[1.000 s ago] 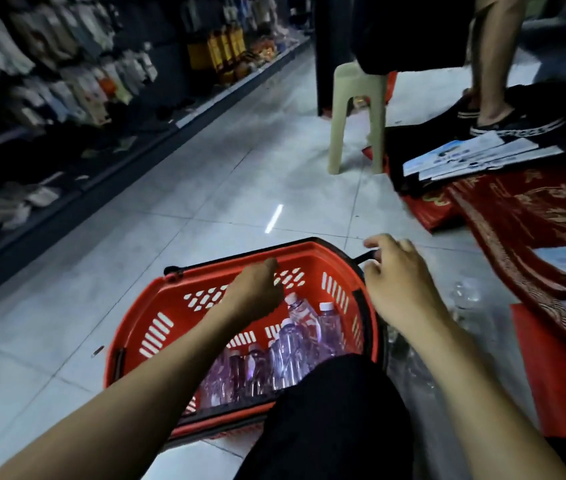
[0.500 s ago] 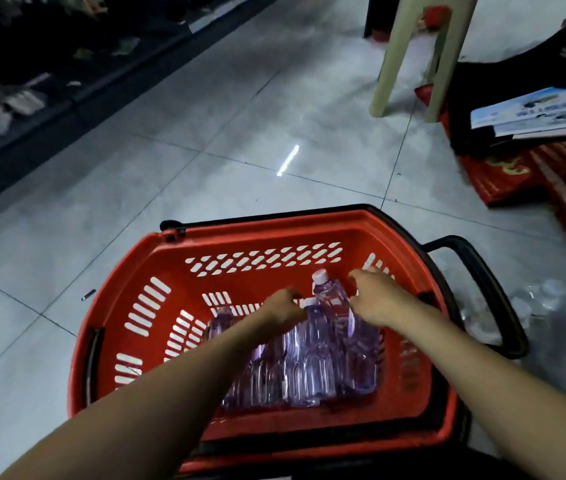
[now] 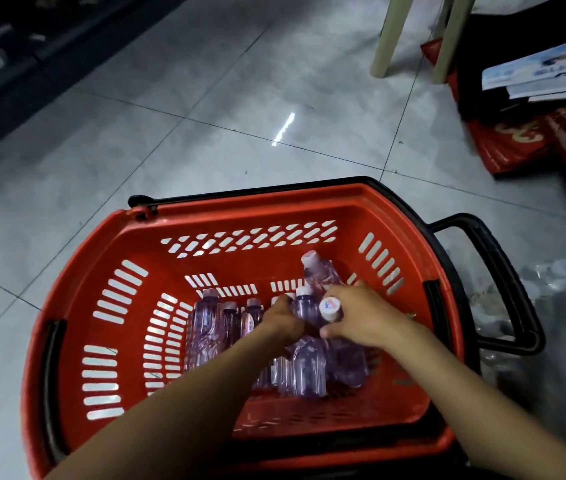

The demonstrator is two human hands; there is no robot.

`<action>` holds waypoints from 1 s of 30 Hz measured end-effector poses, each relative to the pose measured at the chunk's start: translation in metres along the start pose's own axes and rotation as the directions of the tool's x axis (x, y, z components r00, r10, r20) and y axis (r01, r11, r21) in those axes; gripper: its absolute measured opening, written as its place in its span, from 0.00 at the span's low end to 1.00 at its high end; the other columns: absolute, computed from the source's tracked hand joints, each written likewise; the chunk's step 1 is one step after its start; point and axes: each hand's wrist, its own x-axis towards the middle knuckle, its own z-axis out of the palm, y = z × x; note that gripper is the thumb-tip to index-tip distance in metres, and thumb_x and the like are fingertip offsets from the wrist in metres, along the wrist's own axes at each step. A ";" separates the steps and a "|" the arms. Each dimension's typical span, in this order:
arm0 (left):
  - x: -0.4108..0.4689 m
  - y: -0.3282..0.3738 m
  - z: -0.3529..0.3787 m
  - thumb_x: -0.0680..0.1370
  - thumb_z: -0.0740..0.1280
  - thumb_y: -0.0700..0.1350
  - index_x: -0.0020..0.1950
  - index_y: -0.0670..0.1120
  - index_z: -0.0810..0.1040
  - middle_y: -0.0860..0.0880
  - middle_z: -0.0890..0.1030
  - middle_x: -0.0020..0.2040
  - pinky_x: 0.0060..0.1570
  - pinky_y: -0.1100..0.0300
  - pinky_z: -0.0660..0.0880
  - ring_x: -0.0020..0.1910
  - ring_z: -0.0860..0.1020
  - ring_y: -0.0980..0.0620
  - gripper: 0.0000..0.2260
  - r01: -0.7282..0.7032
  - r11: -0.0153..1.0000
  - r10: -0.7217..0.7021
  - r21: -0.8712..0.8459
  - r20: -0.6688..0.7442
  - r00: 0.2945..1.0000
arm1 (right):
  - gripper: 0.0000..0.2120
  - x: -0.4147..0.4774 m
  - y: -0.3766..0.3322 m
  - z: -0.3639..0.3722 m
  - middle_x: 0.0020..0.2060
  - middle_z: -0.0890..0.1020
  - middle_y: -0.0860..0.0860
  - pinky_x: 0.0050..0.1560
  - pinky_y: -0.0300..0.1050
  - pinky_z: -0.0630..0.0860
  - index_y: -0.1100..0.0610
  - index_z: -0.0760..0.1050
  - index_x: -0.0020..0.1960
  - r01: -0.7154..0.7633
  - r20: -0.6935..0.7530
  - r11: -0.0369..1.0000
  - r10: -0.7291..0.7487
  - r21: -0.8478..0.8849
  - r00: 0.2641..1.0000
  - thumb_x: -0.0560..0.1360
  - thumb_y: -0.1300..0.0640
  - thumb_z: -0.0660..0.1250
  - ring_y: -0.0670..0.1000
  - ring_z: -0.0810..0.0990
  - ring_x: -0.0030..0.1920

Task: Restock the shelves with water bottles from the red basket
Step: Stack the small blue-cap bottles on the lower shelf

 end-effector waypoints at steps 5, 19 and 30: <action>-0.003 -0.018 -0.019 0.70 0.75 0.33 0.71 0.51 0.64 0.41 0.78 0.61 0.34 0.51 0.79 0.55 0.79 0.44 0.35 0.002 0.966 0.040 -0.258 0.157 0.987 | 0.35 0.000 0.000 0.019 0.62 0.77 0.52 0.51 0.43 0.71 0.51 0.65 0.65 0.021 0.284 0.993 0.012 -0.113 0.959 0.65 0.49 0.80 0.53 0.77 0.58; -0.066 -0.016 -0.088 0.74 0.69 0.49 0.53 0.40 0.83 0.43 0.84 0.44 0.49 0.49 0.78 0.42 0.82 0.46 0.15 -0.066 0.719 0.383 -0.692 0.316 0.868 | 0.27 -0.020 -0.011 -0.014 0.51 0.84 0.48 0.47 0.45 0.75 0.46 0.75 0.58 0.141 -0.166 0.456 0.016 0.879 0.986 0.63 0.38 0.75 0.51 0.82 0.50; -0.202 0.095 -0.052 0.71 0.68 0.49 0.43 0.47 0.86 0.47 0.84 0.42 0.40 0.54 0.80 0.39 0.83 0.49 0.09 -0.402 0.742 0.640 -0.537 0.389 0.662 | 0.35 -0.159 -0.033 -0.118 0.57 0.80 0.62 0.47 0.56 0.82 0.59 0.69 0.65 0.434 -0.428 -0.046 0.098 0.900 0.898 0.63 0.51 0.77 0.58 0.84 0.44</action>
